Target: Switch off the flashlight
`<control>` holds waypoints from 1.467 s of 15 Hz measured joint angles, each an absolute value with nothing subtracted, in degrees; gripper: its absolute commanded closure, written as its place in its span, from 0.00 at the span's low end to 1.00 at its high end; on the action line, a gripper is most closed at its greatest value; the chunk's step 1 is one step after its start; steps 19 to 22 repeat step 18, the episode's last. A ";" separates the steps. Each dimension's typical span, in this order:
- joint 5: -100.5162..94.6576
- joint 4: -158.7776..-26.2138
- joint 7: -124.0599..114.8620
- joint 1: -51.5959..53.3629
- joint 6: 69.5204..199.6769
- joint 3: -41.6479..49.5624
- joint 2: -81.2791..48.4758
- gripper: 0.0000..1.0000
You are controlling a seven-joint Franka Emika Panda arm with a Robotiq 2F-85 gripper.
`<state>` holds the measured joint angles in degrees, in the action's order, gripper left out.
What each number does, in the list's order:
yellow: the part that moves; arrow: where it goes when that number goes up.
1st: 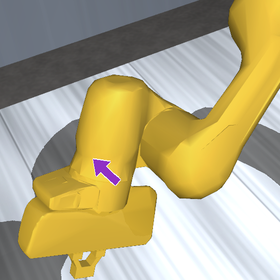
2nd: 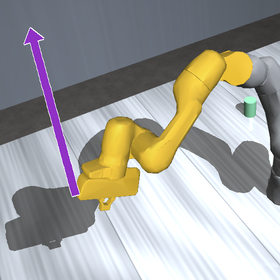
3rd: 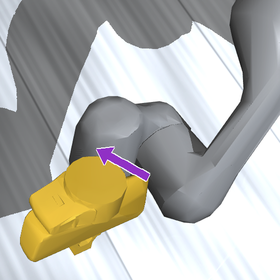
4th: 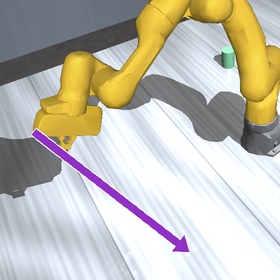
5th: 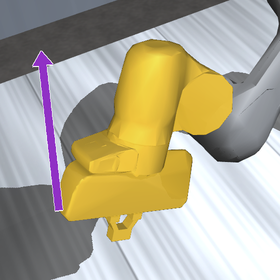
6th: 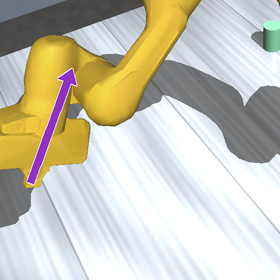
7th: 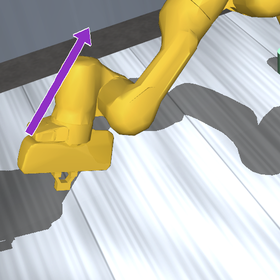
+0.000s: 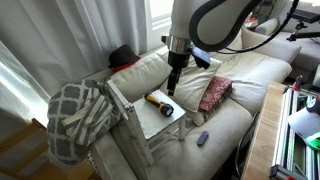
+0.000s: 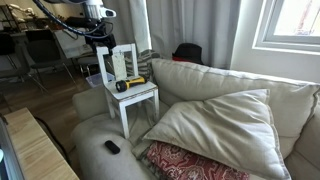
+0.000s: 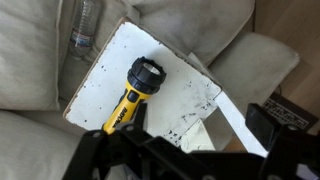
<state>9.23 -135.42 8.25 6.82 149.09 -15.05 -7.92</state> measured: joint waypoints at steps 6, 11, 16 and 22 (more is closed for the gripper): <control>9.23 -135.15 8.28 7.46 135.04 -14.61 -1.09 0.00; 9.23 -135.00 8.30 8.39 130.93 -14.37 0.77 0.00; 9.23 -135.00 8.30 8.54 130.85 -14.22 0.78 0.00; 9.23 -135.00 8.30 8.55 130.85 -14.19 0.78 0.00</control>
